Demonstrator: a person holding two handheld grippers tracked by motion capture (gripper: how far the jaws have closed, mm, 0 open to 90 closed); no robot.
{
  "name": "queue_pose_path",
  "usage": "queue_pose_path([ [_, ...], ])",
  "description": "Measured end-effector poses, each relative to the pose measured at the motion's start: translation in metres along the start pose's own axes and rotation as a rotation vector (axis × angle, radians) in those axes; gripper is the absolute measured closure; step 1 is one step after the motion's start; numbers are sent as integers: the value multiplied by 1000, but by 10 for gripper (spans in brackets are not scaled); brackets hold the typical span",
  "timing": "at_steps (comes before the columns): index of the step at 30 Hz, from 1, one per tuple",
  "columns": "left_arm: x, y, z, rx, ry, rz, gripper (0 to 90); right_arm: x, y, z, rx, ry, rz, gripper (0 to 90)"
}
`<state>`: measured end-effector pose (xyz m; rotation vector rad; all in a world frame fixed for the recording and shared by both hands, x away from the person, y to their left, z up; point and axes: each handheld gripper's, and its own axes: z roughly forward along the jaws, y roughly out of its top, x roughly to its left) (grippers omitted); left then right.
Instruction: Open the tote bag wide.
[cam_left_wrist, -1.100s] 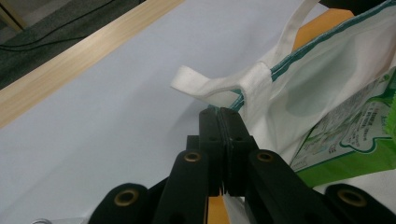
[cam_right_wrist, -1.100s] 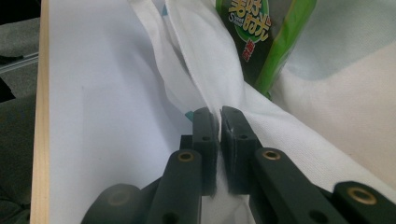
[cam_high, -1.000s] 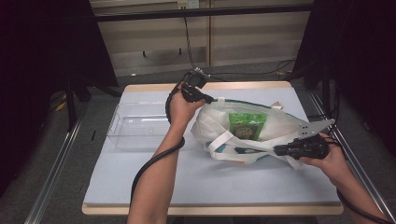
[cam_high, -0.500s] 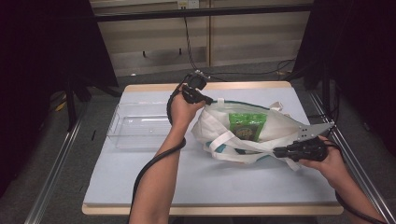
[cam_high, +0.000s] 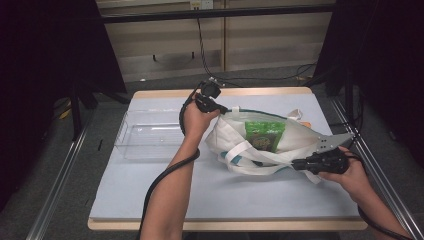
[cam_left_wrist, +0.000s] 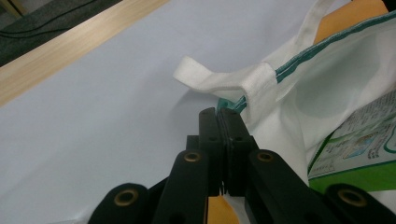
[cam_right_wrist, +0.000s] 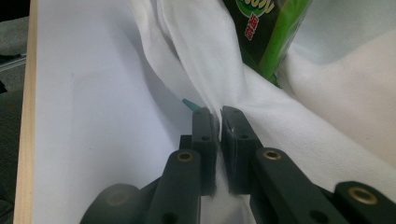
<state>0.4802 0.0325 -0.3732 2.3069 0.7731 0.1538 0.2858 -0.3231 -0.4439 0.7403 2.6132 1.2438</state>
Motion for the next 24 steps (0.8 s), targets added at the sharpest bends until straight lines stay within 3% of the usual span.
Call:
queue_pose_path([
  [24, 0, -6, 11, 12, 19, -30, 884, 1, 1, 3, 20, -11, -6, 829],
])
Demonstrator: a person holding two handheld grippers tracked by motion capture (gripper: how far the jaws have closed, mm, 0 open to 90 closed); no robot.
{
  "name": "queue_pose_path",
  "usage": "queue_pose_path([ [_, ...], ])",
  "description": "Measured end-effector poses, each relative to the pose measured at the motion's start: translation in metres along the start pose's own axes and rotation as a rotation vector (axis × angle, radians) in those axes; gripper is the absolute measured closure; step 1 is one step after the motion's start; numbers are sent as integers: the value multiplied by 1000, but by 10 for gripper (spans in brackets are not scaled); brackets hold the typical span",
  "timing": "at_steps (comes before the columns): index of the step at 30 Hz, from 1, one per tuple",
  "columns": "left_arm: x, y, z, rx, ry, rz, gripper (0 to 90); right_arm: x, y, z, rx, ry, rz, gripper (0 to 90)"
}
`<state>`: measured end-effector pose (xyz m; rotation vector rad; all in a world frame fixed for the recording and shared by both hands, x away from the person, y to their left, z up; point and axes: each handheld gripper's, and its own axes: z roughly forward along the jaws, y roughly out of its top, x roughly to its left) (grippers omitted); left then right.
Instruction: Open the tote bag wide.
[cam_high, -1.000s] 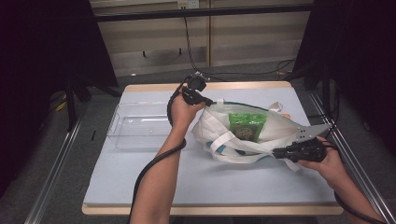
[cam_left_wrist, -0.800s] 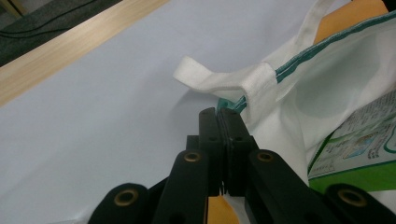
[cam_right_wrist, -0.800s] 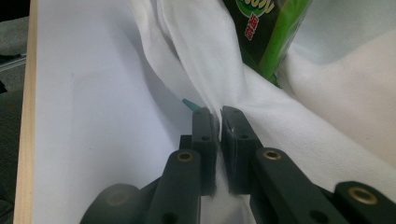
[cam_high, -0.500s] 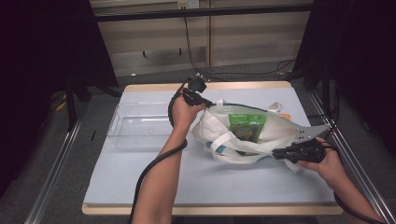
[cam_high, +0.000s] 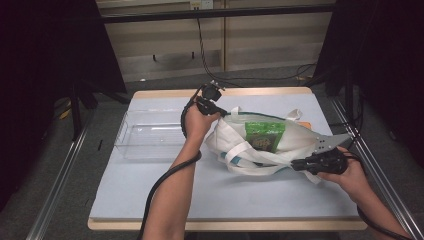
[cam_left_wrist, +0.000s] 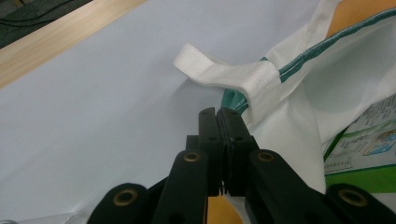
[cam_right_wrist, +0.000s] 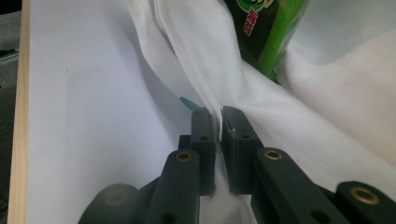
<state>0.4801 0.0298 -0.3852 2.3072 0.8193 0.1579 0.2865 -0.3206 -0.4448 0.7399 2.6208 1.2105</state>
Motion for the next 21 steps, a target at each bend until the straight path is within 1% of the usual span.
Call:
queue_pose_path([
  [1, 1, 0, -1, 9, 0, 15, 883, 0, 0, 0, 1, 0, 0, 829],
  [3, 0, 0, -2, -2, -3, 9, 880, 0, 1, 0, 0, 1, 1, 821],
  [4, 0, 0, -4, 4, -5, 12, 877, 0, 1, 0, 1, -3, 6, 817],
  [6, 0, 1, -6, -7, -16, 11, 867, 0, 2, -1, 2, -4, 3, 812],
  [8, -1, 2, -9, -5, -24, 16, 829, -1, 4, -2, 1, -11, 7, 796],
  [9, -2, 2, -9, -10, -28, 10, 827, -1, 5, -3, 4, -9, 5, 794],
  [10, -2, 3, -11, -3, -33, 20, 817, 0, 6, -3, 4, -14, 2, 788],
  [12, -4, 4, -14, -12, -38, 23, 791, -1, 8, -5, 6, -19, 9, 764],
  [13, -5, 5, -15, -14, -35, 28, 780, -1, 9, -6, 6, -21, 5, 749],
  [15, -7, 6, -19, -15, -39, 32, 769, -1, 11, -7, 4, -38, 9, 702],
  [16, -8, 7, -20, -20, -40, 36, 766, -1, 12, -8, 5, -44, 13, 699],
  [17, -9, 7, -22, -15, -41, 35, 757, -2, 12, -9, 2, -40, 12, 697],
  [18, -10, 8, -23, -24, -42, 33, 745, -2, 13, -10, 2, -45, 17, 681],
  [19, -10, 8, -25, -24, -47, 41, 742, -2, 13, -10, 1, -45, 25, 669],
  [20, -11, 9, -27, -33, -41, 36, 742, -3, 15, -11, 4, -50, 22, 667],
  [21, -11, 9, -29, -32, -42, 44, 741, -3, 16, -12, 8, -53, 18, 662],
])
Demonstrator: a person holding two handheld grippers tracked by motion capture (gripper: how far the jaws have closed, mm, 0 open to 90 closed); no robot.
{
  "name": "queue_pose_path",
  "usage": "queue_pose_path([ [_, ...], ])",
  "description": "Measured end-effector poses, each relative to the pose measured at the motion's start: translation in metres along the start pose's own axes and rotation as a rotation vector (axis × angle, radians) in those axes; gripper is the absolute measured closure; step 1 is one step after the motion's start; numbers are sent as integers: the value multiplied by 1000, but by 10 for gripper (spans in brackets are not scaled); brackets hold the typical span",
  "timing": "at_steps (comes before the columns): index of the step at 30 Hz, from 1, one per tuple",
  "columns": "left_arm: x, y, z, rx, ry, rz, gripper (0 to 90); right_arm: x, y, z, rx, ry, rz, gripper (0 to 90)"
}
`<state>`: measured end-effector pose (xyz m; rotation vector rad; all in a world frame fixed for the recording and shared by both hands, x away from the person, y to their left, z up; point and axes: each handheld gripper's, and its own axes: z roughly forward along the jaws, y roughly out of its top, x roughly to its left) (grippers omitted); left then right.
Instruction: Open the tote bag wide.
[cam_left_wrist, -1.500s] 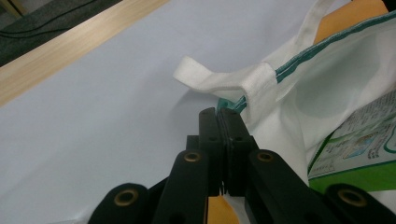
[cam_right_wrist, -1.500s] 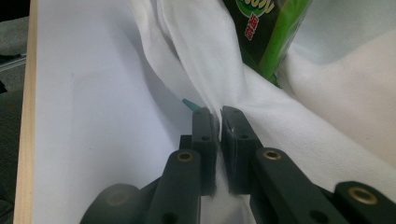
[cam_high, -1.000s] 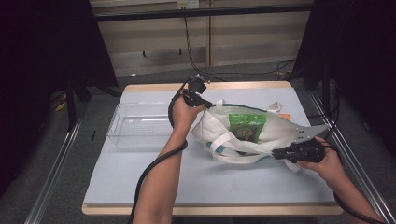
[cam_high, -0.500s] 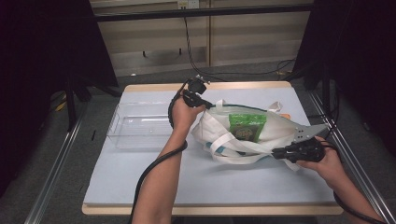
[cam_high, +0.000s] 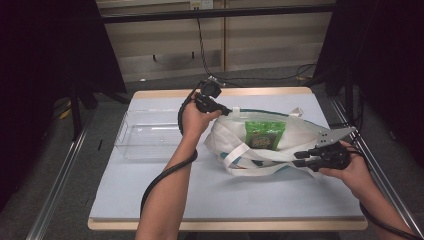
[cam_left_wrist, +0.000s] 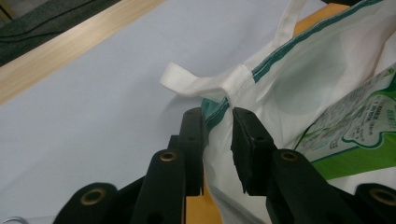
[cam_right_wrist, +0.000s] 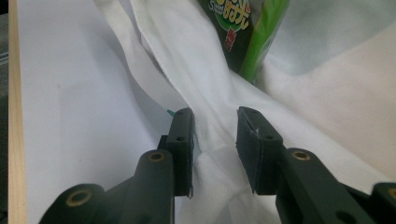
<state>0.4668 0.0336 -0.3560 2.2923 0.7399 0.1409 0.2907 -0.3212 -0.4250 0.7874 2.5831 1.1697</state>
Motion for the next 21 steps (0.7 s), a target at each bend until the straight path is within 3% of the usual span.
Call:
queue_pose_path([
  [4, -3, 2, -7, -10, -1, 4, 732, 1, 7, -3, 14, -11, -18, 617],
  [5, -5, 2, -8, -33, -2, -15, 731, 1, 9, -4, 15, -11, -18, 610],
  [6, -4, 3, -11, -20, -11, 12, 731, 2, 10, -5, 9, -15, -9, 597],
  [8, -8, 3, -14, -38, -2, 12, 731, 0, 13, -8, -9, -12, -4, 597],
  [14, -14, 5, -24, -20, -22, 61, 747, -4, 23, -17, -20, -34, 8, 576],
  [15, -16, 4, -23, -48, -13, 36, 754, -4, 24, -18, -26, -37, 6, 575],
  [20, -21, 6, -29, -29, -36, 80, 765, -8, 30, -23, -33, -52, 16, 596],
  [21, -24, 6, -28, -41, -43, 72, 776, -9, 31, -23, -37, -53, 20, 605],
])
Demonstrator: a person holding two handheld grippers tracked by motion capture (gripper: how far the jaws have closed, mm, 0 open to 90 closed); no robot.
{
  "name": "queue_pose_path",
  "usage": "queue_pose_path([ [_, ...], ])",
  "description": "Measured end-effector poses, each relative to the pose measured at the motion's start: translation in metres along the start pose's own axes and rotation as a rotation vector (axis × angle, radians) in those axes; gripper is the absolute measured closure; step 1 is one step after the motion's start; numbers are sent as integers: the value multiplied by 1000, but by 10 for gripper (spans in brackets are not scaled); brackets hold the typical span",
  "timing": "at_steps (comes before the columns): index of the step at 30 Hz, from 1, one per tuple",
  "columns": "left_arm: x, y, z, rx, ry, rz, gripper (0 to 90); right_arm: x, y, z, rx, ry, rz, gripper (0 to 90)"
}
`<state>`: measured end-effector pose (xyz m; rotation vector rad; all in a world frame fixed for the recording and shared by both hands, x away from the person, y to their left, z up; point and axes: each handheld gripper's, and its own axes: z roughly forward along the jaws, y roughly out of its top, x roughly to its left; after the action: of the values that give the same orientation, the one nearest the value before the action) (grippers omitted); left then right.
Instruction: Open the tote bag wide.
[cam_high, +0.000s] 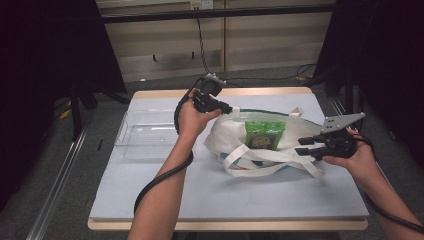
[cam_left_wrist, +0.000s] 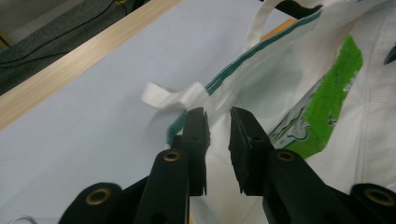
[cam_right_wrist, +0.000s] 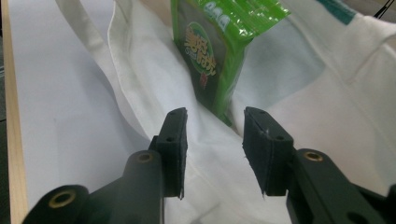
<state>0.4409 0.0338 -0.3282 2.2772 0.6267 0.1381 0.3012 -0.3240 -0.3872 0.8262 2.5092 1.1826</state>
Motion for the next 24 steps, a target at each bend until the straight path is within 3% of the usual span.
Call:
queue_pose_path([
  [9, -15, -6, 7, 16, -54, 14, 829, -9, 9, -2, 8, -14, 7, 722],
  [24, -27, -17, 12, 33, -81, 28, 883, -26, 23, -2, -9, -30, 79, 894],
])
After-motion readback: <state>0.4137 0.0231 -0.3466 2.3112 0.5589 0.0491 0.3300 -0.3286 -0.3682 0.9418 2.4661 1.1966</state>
